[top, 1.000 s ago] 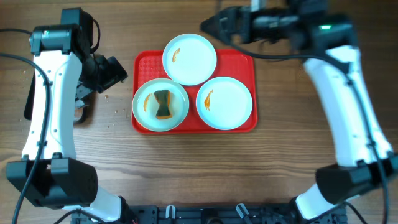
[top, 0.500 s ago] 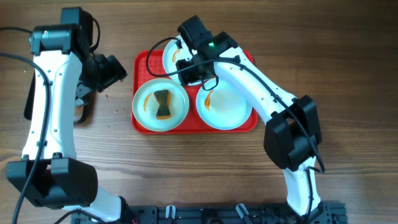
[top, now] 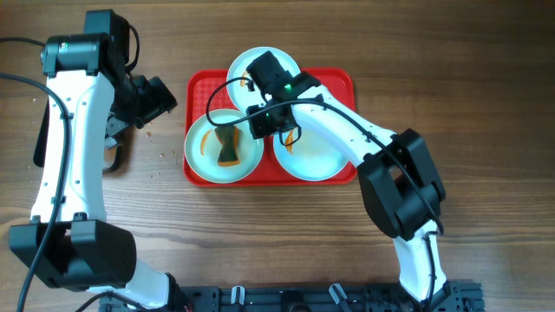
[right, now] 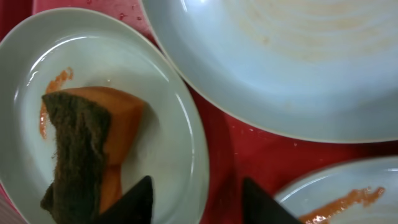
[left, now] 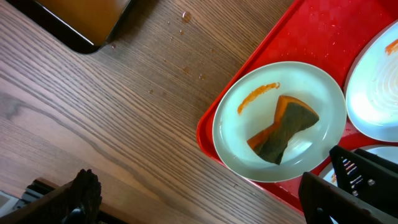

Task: Clean dirty plates on tray and stack at the side
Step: 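Reach the right gripper to the left plate rim and grip it, then regrasp the sponge with the left gripper and scrub the held plate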

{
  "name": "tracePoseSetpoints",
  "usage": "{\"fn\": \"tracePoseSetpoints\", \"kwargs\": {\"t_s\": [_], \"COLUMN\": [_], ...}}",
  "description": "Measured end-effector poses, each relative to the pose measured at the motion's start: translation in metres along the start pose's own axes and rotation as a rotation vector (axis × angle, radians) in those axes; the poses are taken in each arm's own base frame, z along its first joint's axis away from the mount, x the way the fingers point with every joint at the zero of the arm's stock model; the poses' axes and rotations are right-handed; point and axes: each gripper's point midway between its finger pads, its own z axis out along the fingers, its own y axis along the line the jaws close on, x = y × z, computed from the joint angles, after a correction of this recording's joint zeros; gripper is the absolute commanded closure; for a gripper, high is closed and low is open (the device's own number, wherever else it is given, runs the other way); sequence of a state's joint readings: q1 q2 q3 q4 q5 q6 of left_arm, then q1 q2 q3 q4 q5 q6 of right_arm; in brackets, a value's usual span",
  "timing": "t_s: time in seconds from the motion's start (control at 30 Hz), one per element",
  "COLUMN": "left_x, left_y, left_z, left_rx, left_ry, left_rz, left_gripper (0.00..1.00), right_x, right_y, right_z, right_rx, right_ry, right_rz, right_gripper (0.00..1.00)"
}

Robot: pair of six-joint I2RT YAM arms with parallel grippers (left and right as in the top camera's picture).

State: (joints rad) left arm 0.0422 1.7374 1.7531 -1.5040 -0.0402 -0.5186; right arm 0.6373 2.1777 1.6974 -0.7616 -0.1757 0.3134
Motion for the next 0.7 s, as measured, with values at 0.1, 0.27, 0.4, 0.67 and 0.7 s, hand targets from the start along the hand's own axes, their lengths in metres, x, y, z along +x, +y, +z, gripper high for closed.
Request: {"fn": "tracePoseSetpoints", "kwargs": {"t_s": [0.1, 0.27, 0.4, 0.67, 0.7], "left_x": [0.0, 0.001, 0.004, 0.021, 0.025], "left_y": [0.0, 0.0, 0.003, 0.0, -0.005], "left_z": [0.0, 0.0, 0.002, 0.065, 0.074], "left_rx": [0.0, -0.002, -0.011, -0.002, 0.031], "left_ry": [0.0, 0.003, 0.017, 0.103, 0.122], "left_rz": [0.0, 0.0, 0.001, 0.028, 0.047], "left_gripper": [0.0, 0.0, 0.0, 0.06, 0.11], "right_x": [0.002, 0.004, 0.008, 0.002, 0.002], "right_y": [0.001, -0.006, -0.011, -0.01, -0.01], "right_z": [0.008, 0.017, 0.032, 0.034, 0.034], "right_rx": [0.001, 0.033, 0.042, 0.041, 0.039], "right_ry": [0.007, 0.017, 0.035, 0.01, 0.008], "right_rz": [-0.011, -0.008, 0.0, 0.0, 0.0], "right_gripper": [0.63, 0.64, 0.73, 0.91, 0.92]}}
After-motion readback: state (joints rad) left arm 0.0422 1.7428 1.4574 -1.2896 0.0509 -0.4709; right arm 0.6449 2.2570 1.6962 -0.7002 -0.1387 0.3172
